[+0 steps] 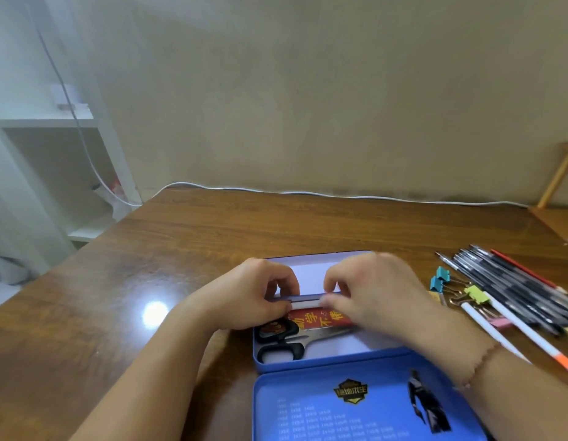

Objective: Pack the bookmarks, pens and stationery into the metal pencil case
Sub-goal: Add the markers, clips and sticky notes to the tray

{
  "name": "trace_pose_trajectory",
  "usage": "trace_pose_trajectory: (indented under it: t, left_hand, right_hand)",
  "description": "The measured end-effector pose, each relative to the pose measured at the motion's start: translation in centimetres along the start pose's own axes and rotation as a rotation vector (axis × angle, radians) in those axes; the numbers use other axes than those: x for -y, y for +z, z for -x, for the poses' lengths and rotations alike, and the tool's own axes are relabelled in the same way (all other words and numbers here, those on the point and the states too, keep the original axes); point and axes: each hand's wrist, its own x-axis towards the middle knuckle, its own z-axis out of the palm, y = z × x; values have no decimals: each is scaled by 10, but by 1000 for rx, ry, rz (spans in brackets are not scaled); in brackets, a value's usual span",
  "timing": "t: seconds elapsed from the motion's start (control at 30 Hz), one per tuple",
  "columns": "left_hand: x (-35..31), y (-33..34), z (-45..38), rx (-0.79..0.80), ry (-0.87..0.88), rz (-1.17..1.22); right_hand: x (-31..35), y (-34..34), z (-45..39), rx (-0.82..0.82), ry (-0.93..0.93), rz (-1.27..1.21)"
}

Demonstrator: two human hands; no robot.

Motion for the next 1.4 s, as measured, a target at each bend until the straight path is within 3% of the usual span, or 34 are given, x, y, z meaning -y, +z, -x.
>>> trace_pose_trajectory:
  t: [0.07,0.17,0.2,0.33,0.43,0.53,0.83,1.0,1.13,1.27,1.4]
  left_hand:
    - [0,-1,0,-8,-6,21]
    - [-2,0,-1,-23,-18,0]
    - [-2,1,-1,-26,-20,-7]
    - [-3,1,-1,-27,-8,-33]
    - [-5,2,-2,-33,13,-47]
    - [-4,4,-3,-48,14,-53]
    - [-7,7,-3,-49,8,-45]
    - [-10,7,-3,-40,30,-68]
    - [-10,7,-3,-24,25,-45]
    - [-9,7,-4,-42,-44,42]
    - [-11,8,-4,-41,-14,48]
  right_hand:
    - [-2,-39,4,-179,40,-187]
    - [-25,-107,26,-605,98,-452]
    - [-41,-124,35,-666,103,-483]
    - [-109,-114,85,-447,339,-304]
    - [-113,-70,120,-113,533,-91]
    - [-112,-48,135,54,679,0]
    - [-104,-38,135,166,741,28]
    - [-114,-26,142,10,736,18]
    - [-115,-32,137,-285,538,-9]
    - [-68,-35,92,-270,21,167]
    - [-40,-4,49,-182,-151,345]
